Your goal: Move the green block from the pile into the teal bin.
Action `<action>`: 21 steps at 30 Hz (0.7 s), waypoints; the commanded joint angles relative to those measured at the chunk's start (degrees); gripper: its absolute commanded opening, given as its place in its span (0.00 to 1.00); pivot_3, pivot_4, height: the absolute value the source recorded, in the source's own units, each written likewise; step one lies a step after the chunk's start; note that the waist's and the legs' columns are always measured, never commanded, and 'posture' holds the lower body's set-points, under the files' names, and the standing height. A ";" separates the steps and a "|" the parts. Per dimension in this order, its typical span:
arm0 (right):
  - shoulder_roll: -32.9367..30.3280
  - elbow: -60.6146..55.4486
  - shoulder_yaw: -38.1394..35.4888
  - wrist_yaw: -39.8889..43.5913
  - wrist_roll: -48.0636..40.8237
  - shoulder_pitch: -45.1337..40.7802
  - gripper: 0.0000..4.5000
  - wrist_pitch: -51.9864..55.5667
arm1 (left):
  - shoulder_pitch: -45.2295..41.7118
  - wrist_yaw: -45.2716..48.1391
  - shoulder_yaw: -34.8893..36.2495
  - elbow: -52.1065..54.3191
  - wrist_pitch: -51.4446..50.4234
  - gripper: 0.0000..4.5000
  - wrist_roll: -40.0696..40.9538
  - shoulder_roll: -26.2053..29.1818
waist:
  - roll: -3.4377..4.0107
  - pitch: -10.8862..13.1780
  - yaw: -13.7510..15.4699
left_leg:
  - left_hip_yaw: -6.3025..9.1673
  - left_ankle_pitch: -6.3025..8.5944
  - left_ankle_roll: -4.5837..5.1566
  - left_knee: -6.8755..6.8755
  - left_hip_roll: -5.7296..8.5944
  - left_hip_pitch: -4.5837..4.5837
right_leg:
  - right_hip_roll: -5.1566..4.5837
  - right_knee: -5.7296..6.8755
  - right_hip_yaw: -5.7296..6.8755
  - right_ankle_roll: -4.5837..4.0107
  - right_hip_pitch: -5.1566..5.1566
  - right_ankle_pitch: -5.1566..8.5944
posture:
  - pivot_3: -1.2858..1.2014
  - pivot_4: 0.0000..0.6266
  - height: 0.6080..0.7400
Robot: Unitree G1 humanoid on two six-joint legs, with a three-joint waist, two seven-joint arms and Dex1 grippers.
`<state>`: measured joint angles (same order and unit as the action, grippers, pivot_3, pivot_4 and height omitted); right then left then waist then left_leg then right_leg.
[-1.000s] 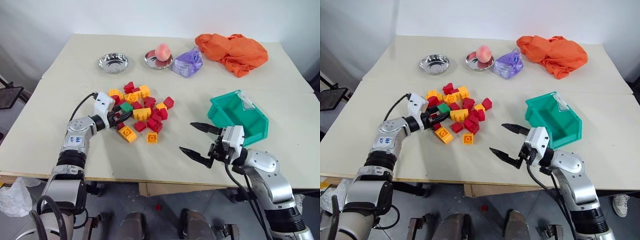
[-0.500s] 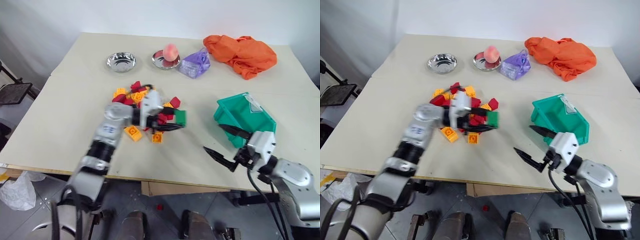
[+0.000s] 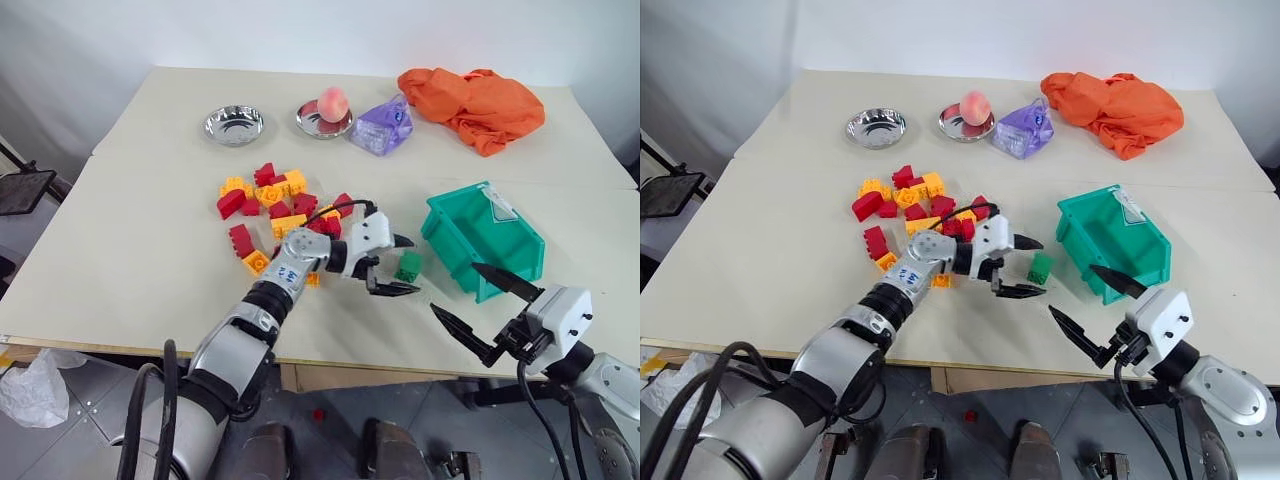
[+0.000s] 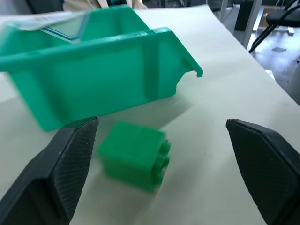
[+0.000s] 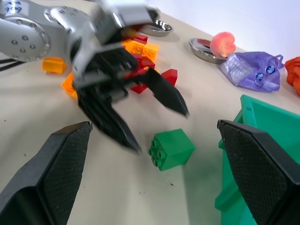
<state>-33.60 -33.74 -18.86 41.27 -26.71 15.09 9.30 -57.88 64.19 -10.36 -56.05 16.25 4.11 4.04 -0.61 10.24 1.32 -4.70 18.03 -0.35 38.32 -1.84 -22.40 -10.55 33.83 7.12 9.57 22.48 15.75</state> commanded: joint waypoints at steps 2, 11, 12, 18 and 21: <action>-2.09 -1.92 1.54 -0.99 -2.38 -2.93 1.00 5.66 | 4.96 6.84 4.08 9.66 0.19 1.00 5.51 5.68 | 0.01 -0.01 0.04 | 0.01 0.00 0.00 0.02 0.00 -0.01 | 0.00 0.01 0.00 0.00 0.00 0.00 | 0.52 0.24 1.00; -3.57 -1.79 14.89 -12.08 -1.77 -19.54 1.00 31.70 | 24.98 7.96 14.20 40.53 -11.80 1.00 16.55 23.14 | 0.04 -0.01 -1.19 | 0.08 0.01 0.00 0.11 -0.06 -0.01 | 0.00 0.14 -0.03 -0.05 0.02 -0.01 | 0.52 0.24 1.00; -3.54 -1.58 15.23 -12.88 -1.37 -20.31 1.00 32.78 | 26.36 7.12 14.58 42.62 -13.13 1.00 17.10 23.85 | 0.04 -0.01 -0.88 | 0.13 0.01 0.00 0.12 -0.06 -0.03 | 0.00 0.14 0.01 -0.05 0.01 -0.01 | 0.52 0.24 1.00; 0.18 5.75 20.26 -19.59 5.94 -28.74 1.00 34.13 | 39.30 1.97 19.34 55.61 -18.05 1.00 19.17 28.91 | 0.04 -0.01 -0.39 | 0.10 0.17 0.09 0.45 -0.05 -0.13 | -0.01 0.19 -0.01 -0.04 0.00 -0.01 | 0.52 0.24 1.00; 0.52 7.79 22.51 -19.47 8.77 -30.40 1.00 33.05 | 43.48 0.26 20.66 59.62 -19.94 1.00 20.51 30.16 | 0.05 -0.01 -0.47 | 0.10 0.17 0.08 0.41 -0.08 -0.13 | 0.00 0.20 0.00 -0.04 0.03 -0.01 | 0.52 0.24 1.00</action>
<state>-33.11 -25.34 3.33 21.97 -19.40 -14.75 43.64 -14.85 65.47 8.90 0.03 -3.11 23.00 33.43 -0.56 10.23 0.85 -4.61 18.20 -0.27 38.73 -1.92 -22.53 -10.56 34.03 7.12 9.53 22.51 15.73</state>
